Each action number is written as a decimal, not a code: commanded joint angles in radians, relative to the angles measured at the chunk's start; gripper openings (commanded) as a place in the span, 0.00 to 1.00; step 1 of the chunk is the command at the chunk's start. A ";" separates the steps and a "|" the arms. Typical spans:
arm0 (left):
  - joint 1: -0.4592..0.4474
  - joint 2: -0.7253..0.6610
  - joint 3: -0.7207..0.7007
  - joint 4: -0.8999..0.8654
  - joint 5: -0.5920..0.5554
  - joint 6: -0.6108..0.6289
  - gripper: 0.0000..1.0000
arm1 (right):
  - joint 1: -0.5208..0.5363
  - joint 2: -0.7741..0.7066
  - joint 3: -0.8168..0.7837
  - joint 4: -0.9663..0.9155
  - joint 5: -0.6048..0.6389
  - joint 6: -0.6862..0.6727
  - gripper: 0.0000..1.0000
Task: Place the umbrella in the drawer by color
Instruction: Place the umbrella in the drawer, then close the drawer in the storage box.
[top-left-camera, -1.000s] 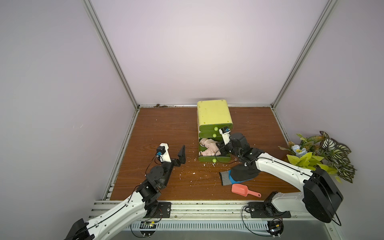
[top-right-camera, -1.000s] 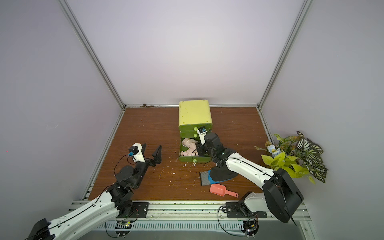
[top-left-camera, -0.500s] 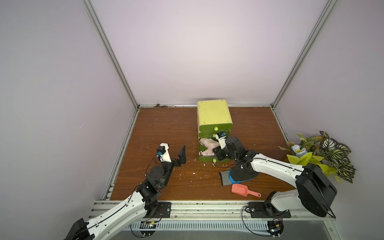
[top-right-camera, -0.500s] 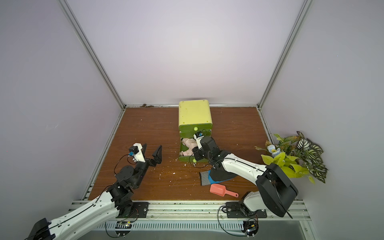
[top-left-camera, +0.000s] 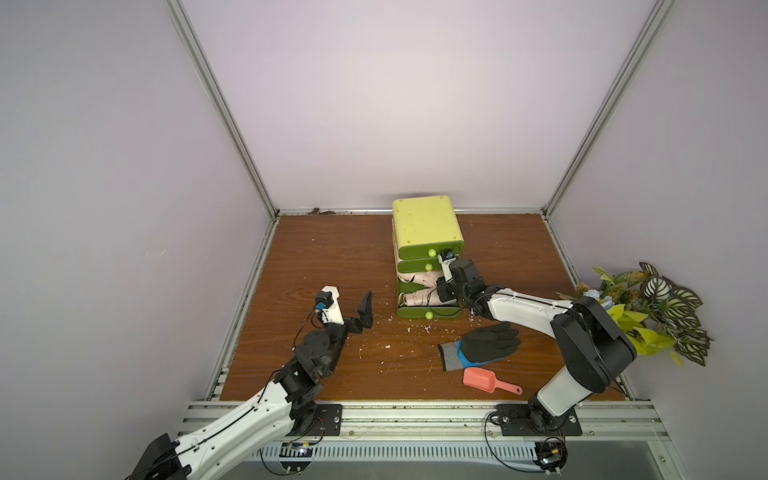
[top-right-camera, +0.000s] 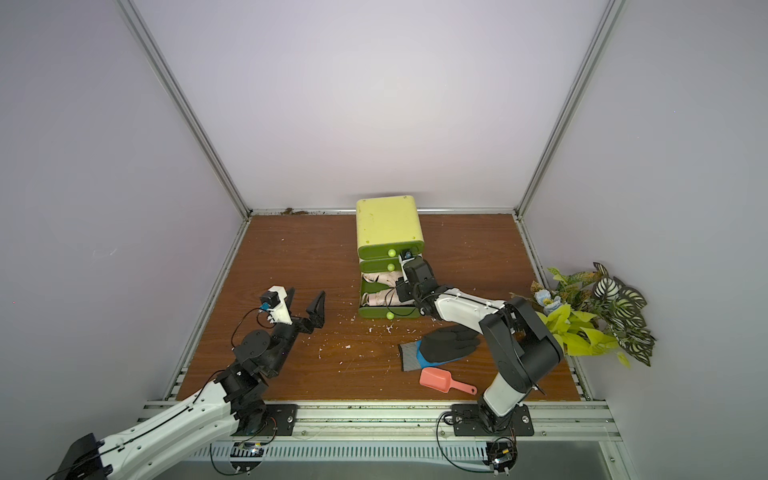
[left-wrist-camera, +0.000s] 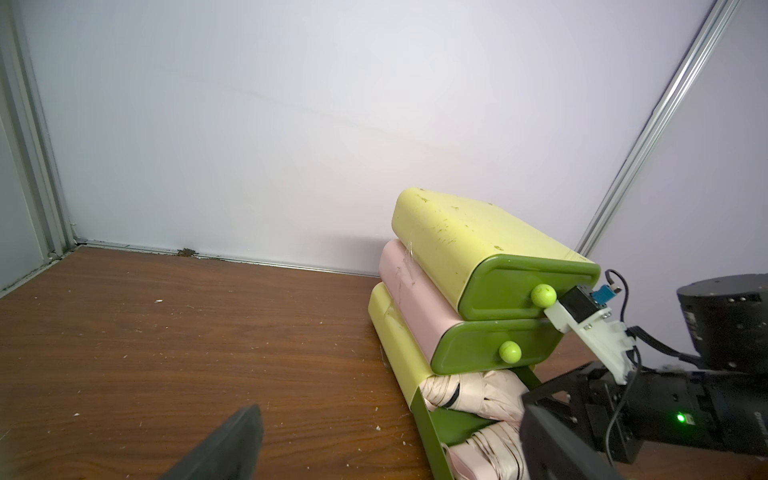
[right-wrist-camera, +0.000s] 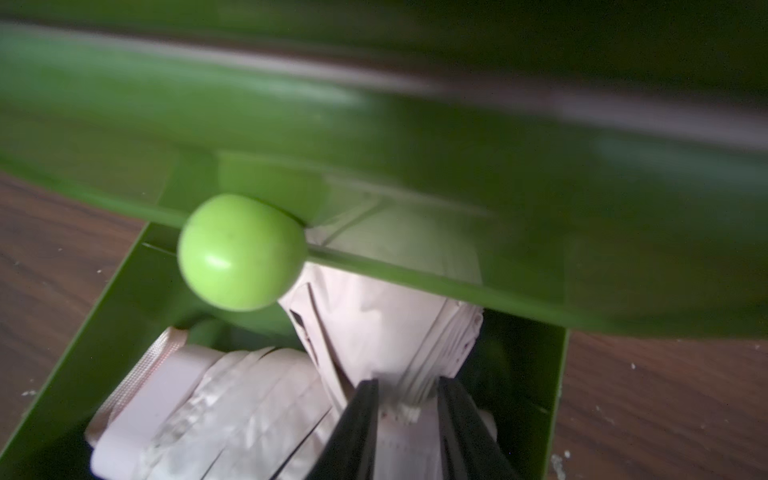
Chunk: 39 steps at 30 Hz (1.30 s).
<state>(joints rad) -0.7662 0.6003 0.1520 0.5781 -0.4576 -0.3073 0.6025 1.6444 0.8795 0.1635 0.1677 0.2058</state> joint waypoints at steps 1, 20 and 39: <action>0.002 0.010 0.030 0.015 -0.007 0.007 0.99 | -0.004 -0.005 0.027 -0.013 0.048 -0.043 0.34; 0.003 0.044 0.101 -0.081 0.033 -0.004 0.99 | 0.017 -0.665 -0.367 0.169 -0.152 0.056 0.58; 0.349 1.024 1.158 -0.351 0.601 -0.165 0.99 | 0.254 -0.746 -0.648 0.365 -0.020 0.270 0.66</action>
<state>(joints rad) -0.4885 1.5127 1.1999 0.3305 -0.0826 -0.4339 0.8494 0.9016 0.2394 0.4095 0.0990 0.4114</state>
